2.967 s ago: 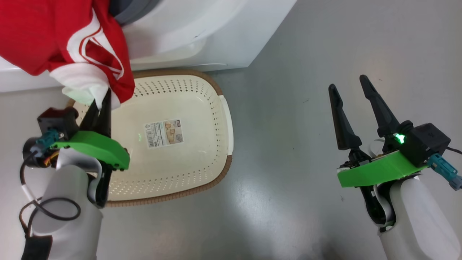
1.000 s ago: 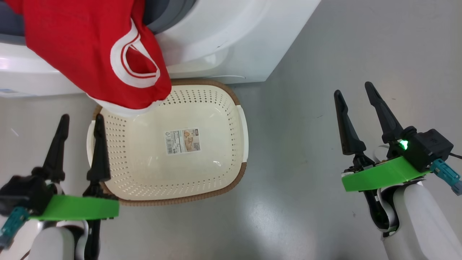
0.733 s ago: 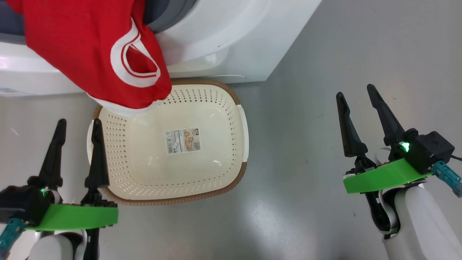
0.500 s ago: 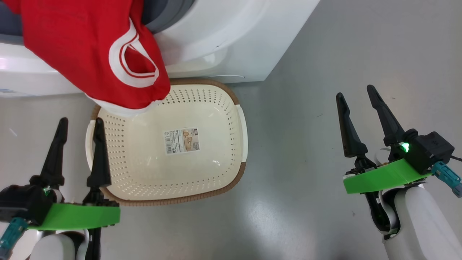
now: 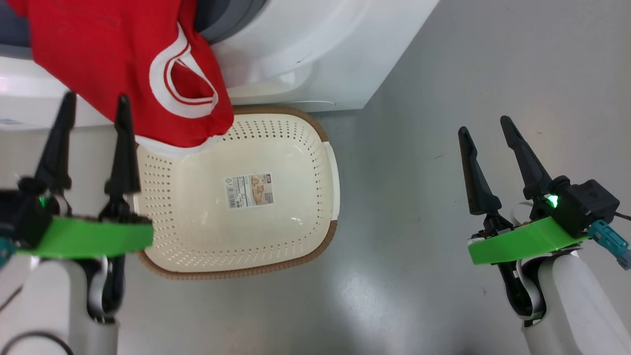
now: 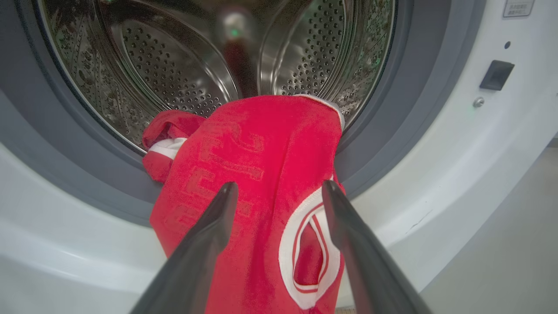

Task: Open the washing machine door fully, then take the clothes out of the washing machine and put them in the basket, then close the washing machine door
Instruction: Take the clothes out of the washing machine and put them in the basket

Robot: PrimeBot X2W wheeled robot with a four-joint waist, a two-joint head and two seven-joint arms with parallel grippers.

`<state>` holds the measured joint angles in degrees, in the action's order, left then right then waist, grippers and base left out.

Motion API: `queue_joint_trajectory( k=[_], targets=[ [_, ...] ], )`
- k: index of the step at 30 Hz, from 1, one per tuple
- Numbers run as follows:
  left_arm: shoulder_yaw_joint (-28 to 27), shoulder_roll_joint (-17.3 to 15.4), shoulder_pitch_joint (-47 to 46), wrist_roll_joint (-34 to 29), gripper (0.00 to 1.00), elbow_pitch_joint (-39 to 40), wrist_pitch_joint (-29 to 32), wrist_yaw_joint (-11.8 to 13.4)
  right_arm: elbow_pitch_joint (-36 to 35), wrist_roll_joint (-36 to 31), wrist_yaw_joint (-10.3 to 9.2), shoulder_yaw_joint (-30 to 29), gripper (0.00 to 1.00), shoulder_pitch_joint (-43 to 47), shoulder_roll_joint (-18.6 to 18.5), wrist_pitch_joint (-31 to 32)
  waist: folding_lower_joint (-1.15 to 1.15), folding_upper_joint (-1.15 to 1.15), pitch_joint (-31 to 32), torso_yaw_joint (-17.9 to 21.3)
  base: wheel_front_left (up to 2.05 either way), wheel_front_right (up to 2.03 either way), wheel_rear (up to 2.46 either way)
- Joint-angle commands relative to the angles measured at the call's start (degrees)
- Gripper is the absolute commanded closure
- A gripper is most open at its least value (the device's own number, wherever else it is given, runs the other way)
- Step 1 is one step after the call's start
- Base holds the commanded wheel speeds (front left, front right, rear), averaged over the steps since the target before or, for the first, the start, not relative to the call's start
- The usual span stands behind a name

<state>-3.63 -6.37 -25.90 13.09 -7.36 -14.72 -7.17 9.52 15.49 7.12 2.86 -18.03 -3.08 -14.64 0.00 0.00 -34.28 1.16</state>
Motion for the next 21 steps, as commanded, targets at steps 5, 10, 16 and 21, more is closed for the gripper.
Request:
queue_joint_trajectory(
  k=[5,10,16,21],
  targets=[
    [-0.13,-4.17,-6.37,1.22,0.00,-1.45,2.79,-0.32,-1.03,-0.49,0.36,1.42,0.00,0.59,0.20,-0.36,0.00,0.00,-0.04,-0.37,0.00,0.00,0.00],
    [1.69,-6.68,-12.71,1.34,0.00,-4.92,8.48,-0.32,-0.96,-0.34,0.36,1.78,0.00,0.33,0.20,-0.36,0.00,0.00,-0.10,-0.20,0.00,0.00,0.00],
    [4.82,-8.43,-18.85,1.43,0.00,-9.93,13.85,-0.32,-0.91,-0.13,0.36,2.20,0.00,0.14,0.20,-0.36,0.00,0.00,-0.37,0.16,0.00,0.00,0.00],
    [7.50,-9.02,-24.92,0.24,0.00,-16.52,15.87,-0.27,-1.02,-0.03,0.36,2.35,0.00,0.07,0.20,-0.36,0.00,0.00,-0.71,0.43,0.00,0.00,0.00]
  ],
)
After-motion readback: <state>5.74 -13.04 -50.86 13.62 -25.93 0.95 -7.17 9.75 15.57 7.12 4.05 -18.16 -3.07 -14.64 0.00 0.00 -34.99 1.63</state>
